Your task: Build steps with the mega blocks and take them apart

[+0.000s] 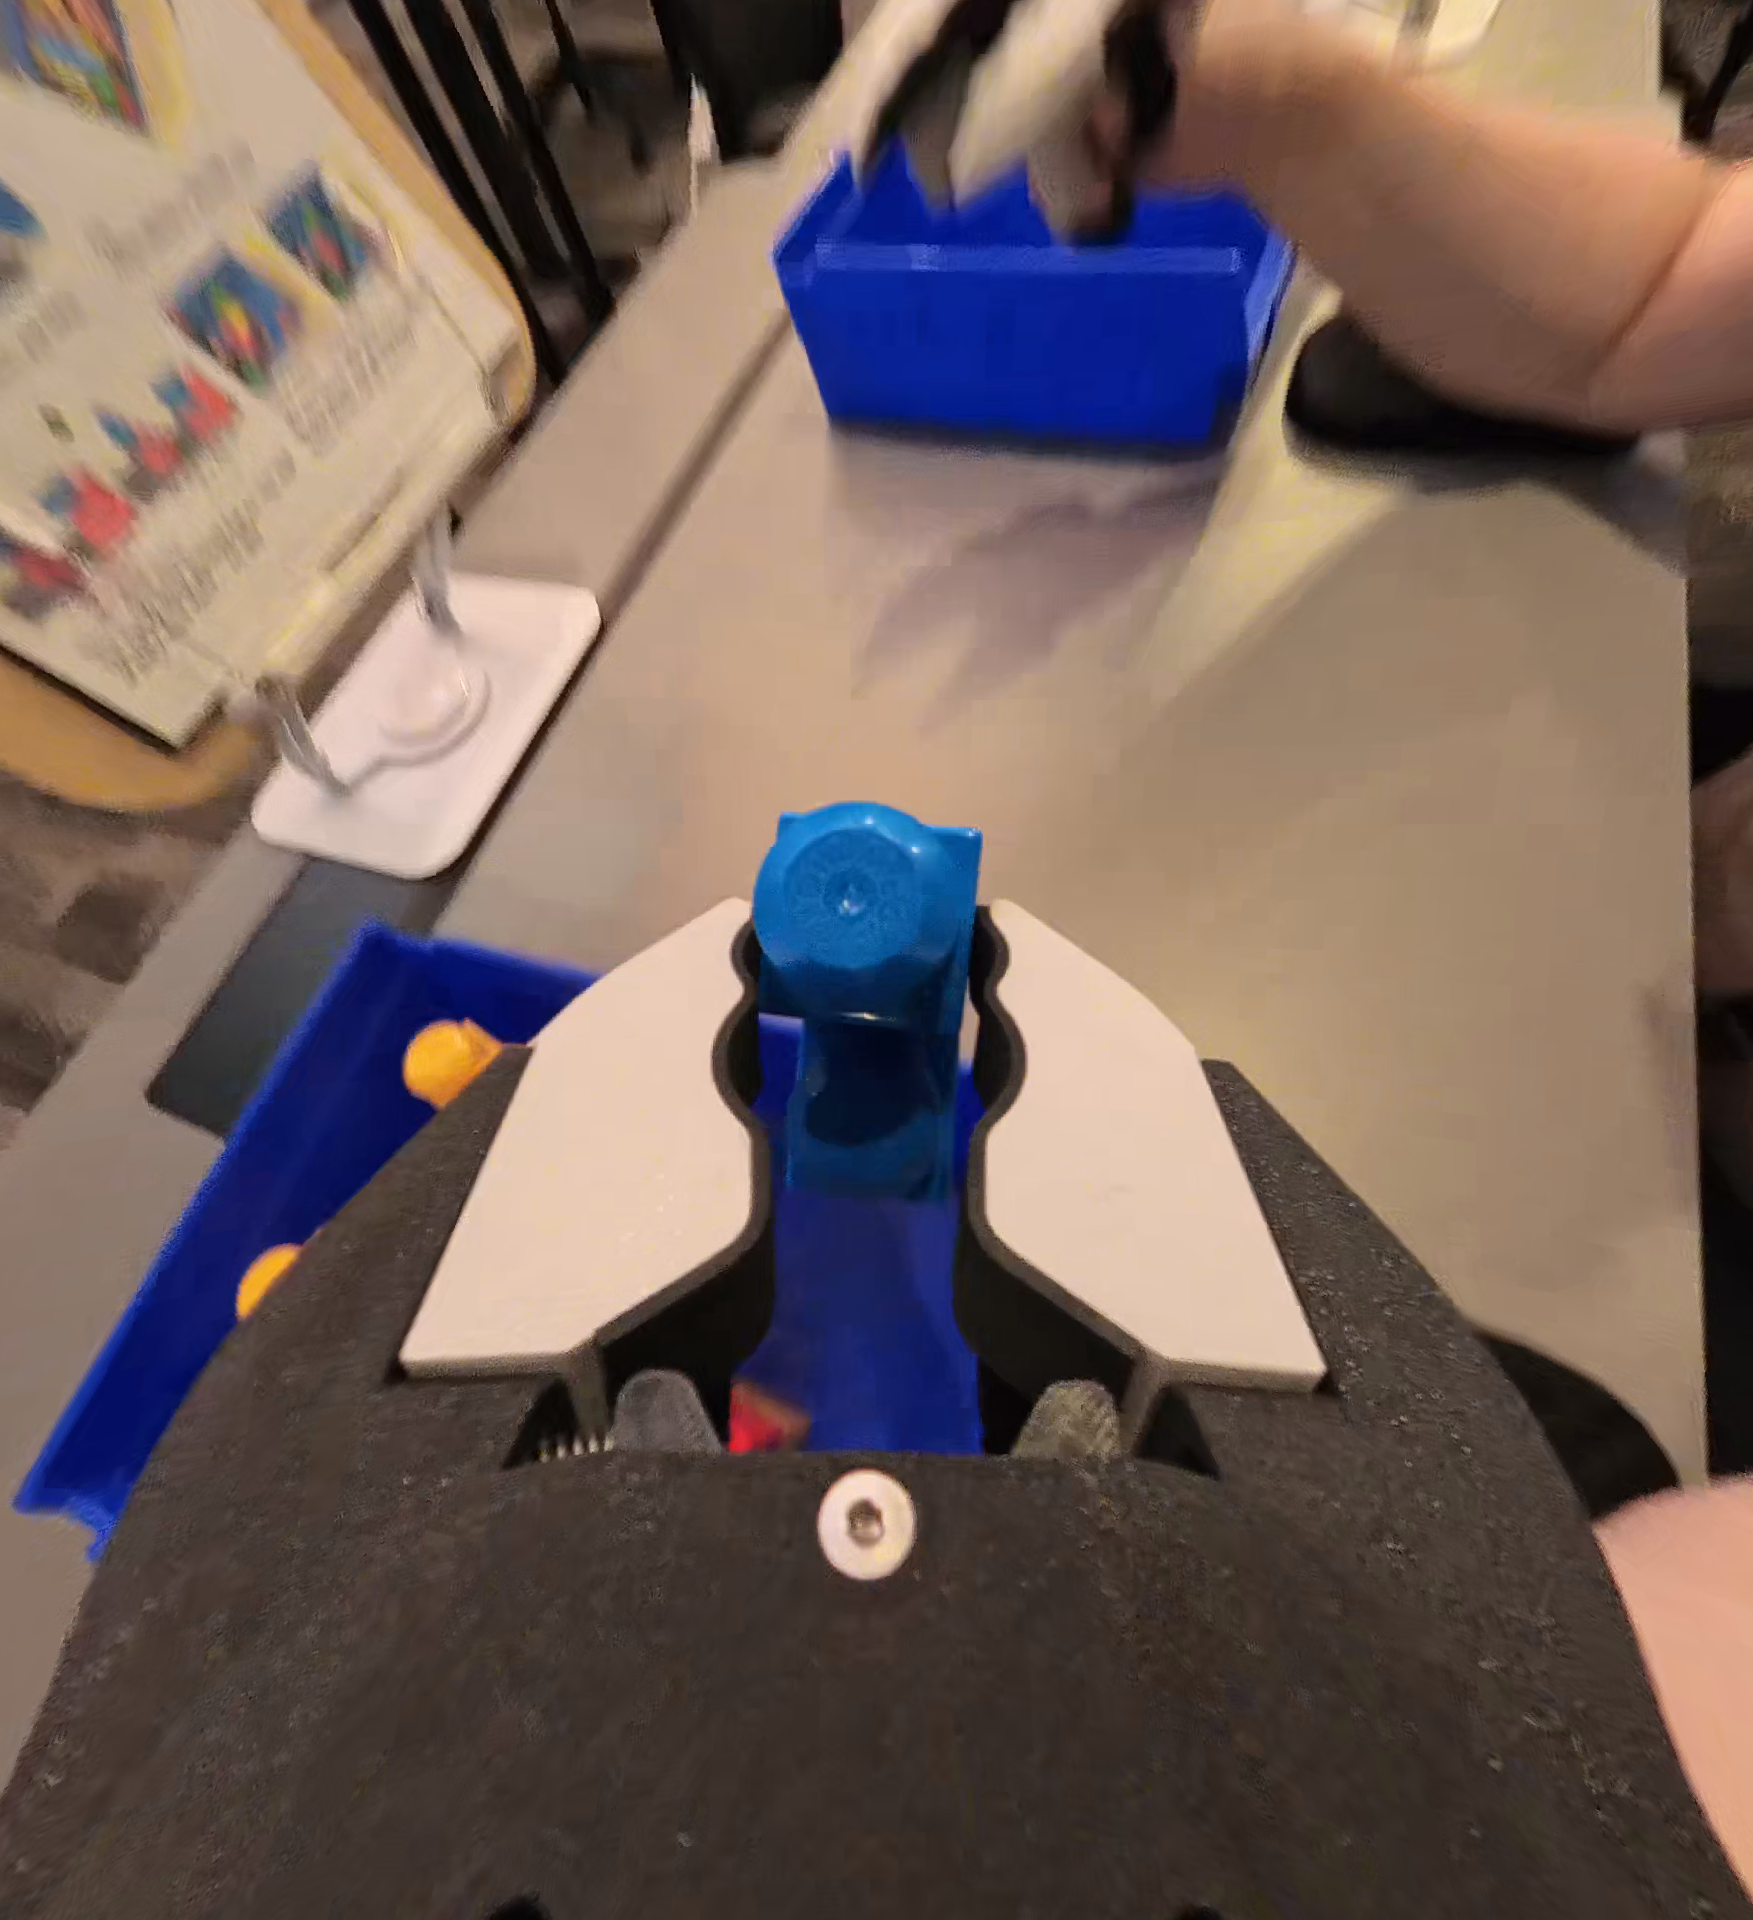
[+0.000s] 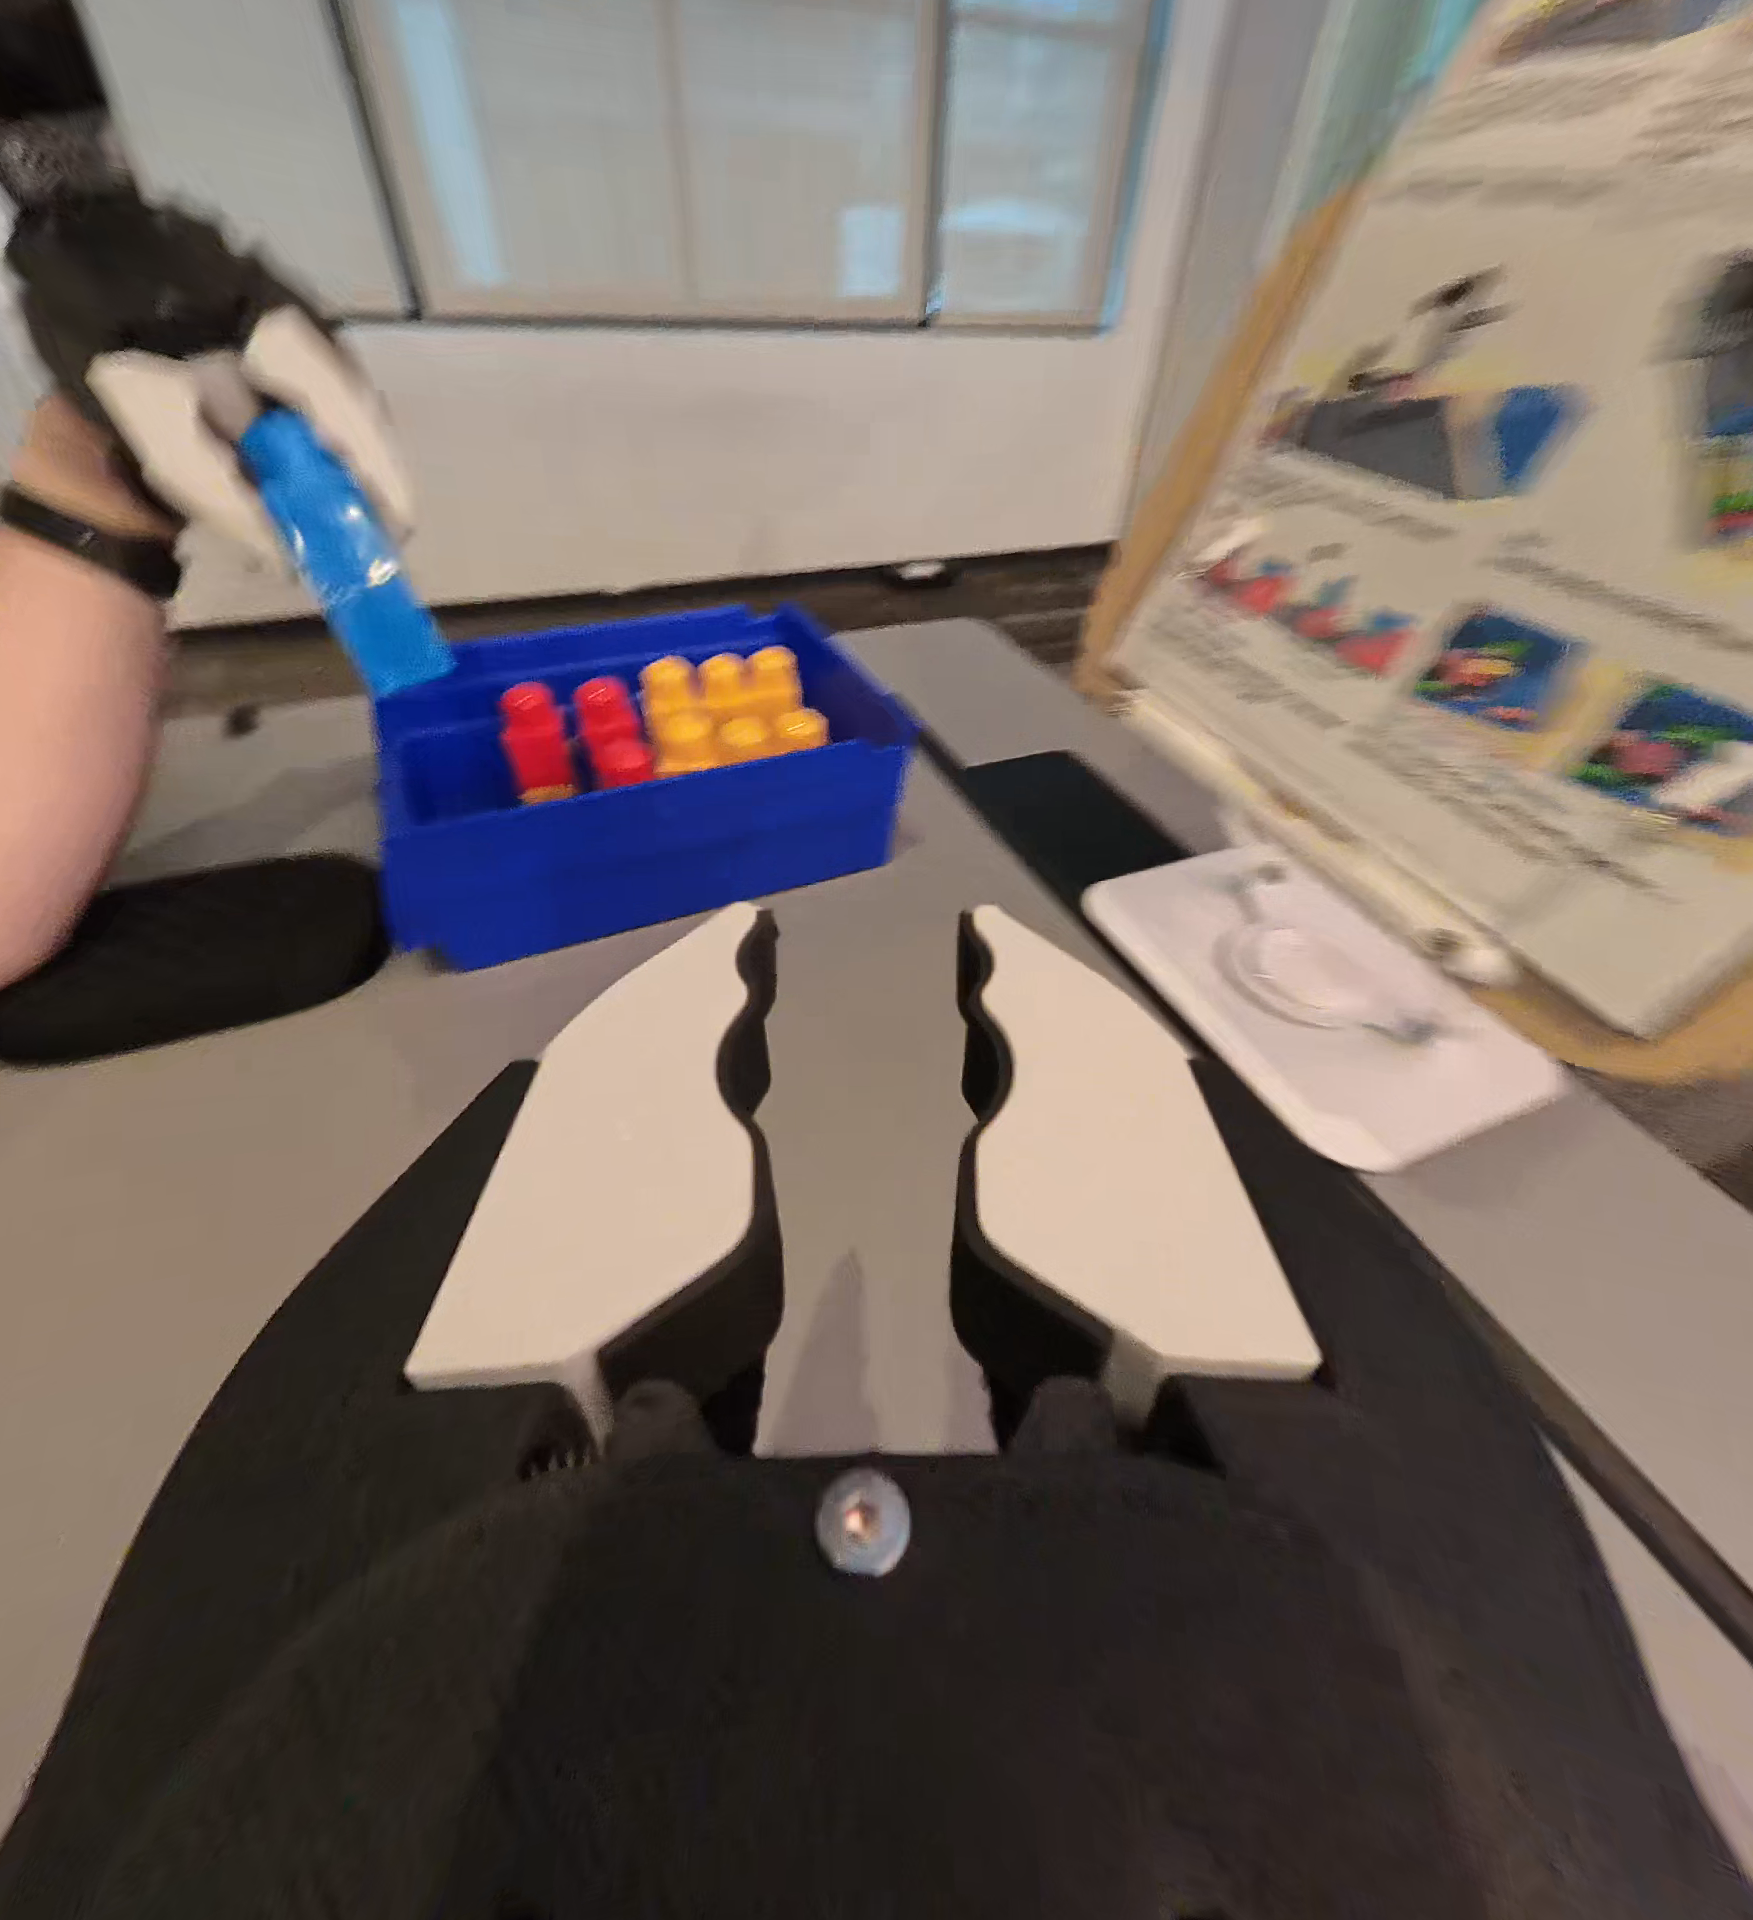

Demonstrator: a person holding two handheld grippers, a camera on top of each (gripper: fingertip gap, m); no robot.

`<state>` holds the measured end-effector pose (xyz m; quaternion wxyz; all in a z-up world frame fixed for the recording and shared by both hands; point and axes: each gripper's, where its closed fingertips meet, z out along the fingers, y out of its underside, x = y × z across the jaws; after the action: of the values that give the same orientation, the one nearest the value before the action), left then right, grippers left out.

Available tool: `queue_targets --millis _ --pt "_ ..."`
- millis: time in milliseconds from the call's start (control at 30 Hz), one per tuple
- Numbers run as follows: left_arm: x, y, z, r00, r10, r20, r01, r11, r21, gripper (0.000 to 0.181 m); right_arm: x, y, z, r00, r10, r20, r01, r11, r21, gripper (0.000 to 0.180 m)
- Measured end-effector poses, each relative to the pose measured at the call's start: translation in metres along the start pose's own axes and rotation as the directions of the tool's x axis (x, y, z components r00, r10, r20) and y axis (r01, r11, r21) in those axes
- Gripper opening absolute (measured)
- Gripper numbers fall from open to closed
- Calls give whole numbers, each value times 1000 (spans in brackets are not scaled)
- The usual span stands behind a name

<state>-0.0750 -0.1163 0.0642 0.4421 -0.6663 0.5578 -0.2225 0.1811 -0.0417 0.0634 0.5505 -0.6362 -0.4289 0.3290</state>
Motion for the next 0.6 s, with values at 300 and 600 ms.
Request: queue_targets --millis 300,600 --pt "37 -96 88 948 -183 -261 239 950 202 36 -124 5 83 981 -50 185 51 999 1 76" --pt "57 -97 118 946 -134 -296 198 960 197 37 -130 3 70 929 114 351 -112 993 -25 38"
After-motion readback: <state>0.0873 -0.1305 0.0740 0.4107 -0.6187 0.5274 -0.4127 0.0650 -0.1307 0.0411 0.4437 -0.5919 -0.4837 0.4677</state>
